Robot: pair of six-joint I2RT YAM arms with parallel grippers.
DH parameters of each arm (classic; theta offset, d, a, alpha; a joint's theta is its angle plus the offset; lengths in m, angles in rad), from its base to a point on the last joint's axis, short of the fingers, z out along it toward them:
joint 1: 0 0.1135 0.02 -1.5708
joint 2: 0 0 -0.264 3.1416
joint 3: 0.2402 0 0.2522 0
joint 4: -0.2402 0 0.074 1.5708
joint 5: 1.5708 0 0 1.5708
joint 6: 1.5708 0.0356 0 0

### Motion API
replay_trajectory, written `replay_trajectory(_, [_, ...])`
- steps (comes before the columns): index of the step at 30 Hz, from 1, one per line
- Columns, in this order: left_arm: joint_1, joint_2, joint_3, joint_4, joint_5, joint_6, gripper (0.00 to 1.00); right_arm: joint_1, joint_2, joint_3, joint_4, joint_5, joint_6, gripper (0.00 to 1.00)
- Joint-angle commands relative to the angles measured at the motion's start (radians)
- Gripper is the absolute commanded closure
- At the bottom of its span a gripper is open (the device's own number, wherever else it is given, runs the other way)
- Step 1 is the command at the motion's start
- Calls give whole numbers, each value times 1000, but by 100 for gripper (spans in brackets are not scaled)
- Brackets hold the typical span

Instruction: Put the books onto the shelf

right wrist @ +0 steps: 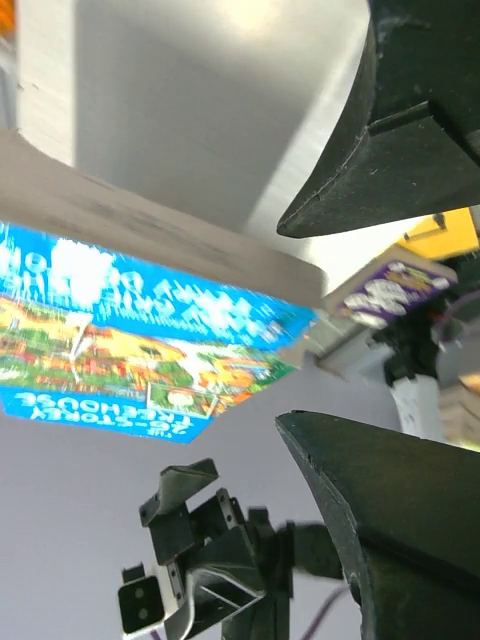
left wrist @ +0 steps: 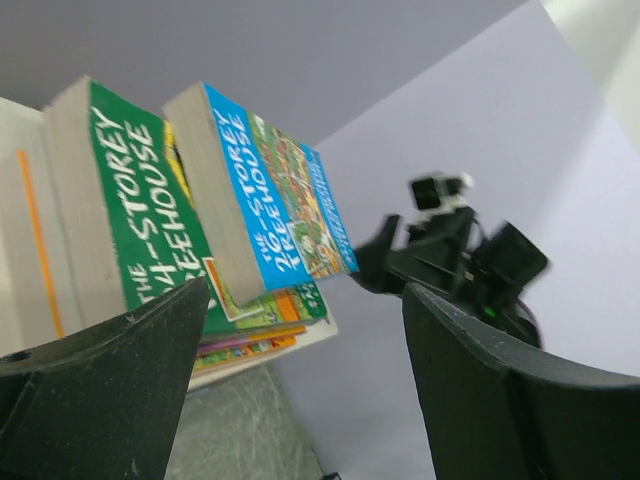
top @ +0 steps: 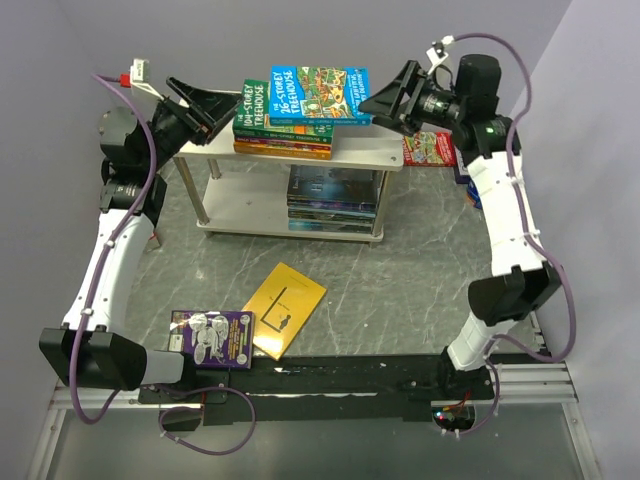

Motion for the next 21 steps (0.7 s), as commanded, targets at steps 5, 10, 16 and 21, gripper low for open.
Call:
replay_trajectory(5, [9,-45,56,-121,-282,142,15,-4,-129,39,-23,200,-134,31])
replay_trajectory(10, [9,-61,9,-110,-345,151,15,13,-89,74,-40,209,-156,33])
replay_trajectory(16, [14,-41,7,-115,-335,154,16,27,-42,100,-38,204,-159,35])
replay_trajectory(21, [22,-34,-1,-110,-324,153,15,37,-12,119,-17,187,-159,43])
